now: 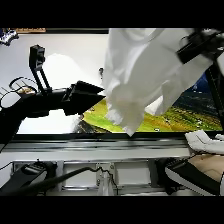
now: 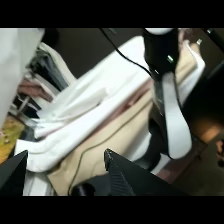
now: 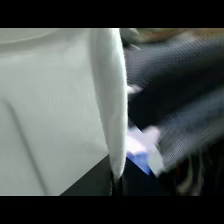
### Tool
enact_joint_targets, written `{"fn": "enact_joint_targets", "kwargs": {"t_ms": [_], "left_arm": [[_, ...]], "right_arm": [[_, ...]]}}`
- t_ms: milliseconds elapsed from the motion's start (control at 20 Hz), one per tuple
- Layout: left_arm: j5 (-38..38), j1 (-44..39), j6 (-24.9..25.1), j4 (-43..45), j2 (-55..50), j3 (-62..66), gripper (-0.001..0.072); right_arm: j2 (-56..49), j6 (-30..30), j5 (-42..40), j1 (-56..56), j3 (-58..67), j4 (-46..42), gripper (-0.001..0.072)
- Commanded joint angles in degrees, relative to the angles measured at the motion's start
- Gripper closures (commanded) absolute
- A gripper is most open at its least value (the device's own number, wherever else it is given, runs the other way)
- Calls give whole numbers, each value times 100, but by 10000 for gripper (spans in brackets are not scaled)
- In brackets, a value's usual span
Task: Fold the clothes and pants, and hang the long-sleeved shirts on hangers.
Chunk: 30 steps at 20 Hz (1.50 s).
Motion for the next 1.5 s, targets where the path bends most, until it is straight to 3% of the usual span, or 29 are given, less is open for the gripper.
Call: {"fn": "enact_joint_targets", "kwargs": {"t_ms": [0,500,900,1450], "left_arm": [[-227,-48,17,214,2,-7,215],[-413,-46,-111,647,2,-9,215],[-463,-35,-142,968,0,-11,215],[-514,-37,-179,964,2,-11,215]], "right_arm": [[4,1082,-4,-820,240,-299,694],[26,1707,1314,-2964,2439,-1163,694],[280,2544,1097,-4999,2527,-1353,694],[201,4347,155,-7211,2527,-1023,695]]}}
